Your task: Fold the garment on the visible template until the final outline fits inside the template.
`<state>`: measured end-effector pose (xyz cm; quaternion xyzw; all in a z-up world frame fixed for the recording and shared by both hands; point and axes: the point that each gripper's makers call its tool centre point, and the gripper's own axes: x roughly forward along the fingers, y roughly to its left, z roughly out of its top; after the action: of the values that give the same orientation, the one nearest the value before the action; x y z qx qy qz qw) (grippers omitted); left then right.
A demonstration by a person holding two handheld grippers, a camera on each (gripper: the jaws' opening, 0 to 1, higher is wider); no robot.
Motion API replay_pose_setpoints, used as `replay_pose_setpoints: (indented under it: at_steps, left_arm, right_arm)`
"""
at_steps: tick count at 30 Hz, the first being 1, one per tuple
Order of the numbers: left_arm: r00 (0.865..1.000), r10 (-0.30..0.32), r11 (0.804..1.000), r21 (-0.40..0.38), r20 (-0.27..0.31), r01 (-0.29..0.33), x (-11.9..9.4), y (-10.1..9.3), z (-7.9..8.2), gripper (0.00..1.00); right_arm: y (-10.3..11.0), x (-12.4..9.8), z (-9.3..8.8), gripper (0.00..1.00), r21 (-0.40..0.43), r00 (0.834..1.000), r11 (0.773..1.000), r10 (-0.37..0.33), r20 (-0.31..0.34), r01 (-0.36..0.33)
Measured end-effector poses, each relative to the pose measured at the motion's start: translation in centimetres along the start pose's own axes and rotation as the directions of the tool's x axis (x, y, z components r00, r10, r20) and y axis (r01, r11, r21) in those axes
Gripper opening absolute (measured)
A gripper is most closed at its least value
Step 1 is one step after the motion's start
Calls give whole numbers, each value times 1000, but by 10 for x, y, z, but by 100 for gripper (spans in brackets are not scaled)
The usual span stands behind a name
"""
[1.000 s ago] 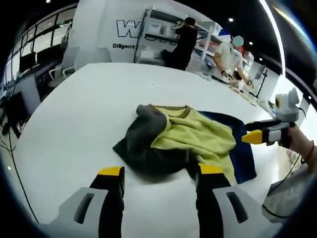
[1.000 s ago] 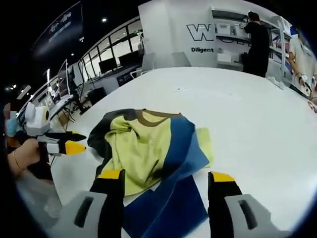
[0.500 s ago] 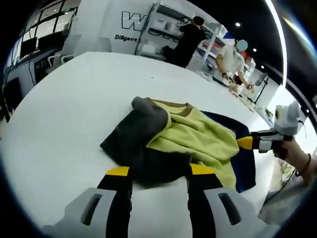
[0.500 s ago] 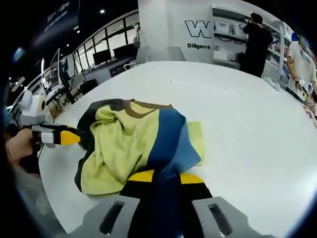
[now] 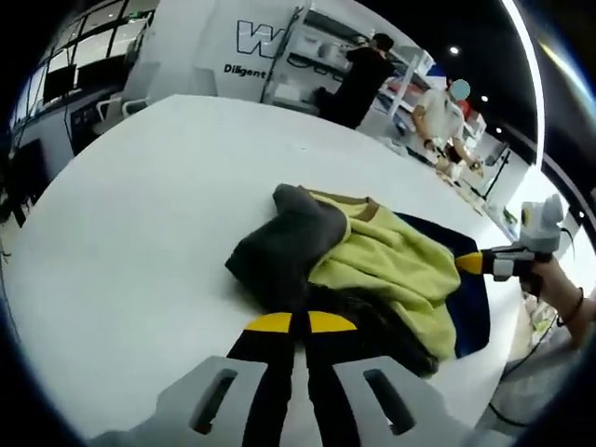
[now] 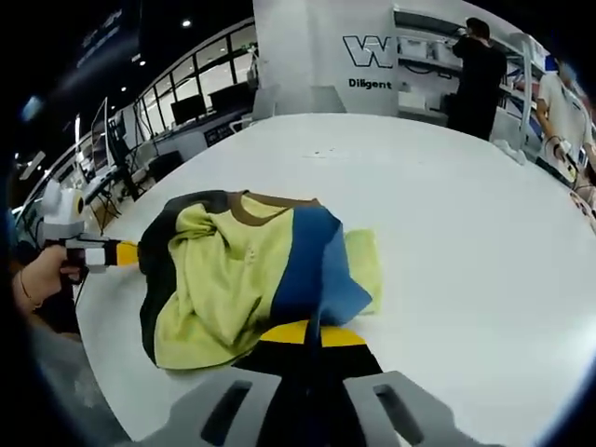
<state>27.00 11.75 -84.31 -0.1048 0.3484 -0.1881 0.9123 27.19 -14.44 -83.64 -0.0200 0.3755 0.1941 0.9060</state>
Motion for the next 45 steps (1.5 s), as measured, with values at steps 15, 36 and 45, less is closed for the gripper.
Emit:
replay_pose_setpoints:
  at_steps: [15, 36, 45]
  left_arm:
    - [994, 102, 994, 30, 36, -103, -15, 41, 31, 0]
    - [971, 238, 970, 37, 33, -239, -29, 93, 53, 0]
    - [966, 256, 965, 60, 15, -257, -26, 103, 53, 0]
  right_arm:
    - [-34, -10, 27, 0, 30, 999, 999, -31, 12, 31]
    - [-94, -3, 51, 0, 75, 989, 986, -150, -5, 150]
    - [-108, 4, 46, 0, 93, 984, 980, -176, -38, 178]
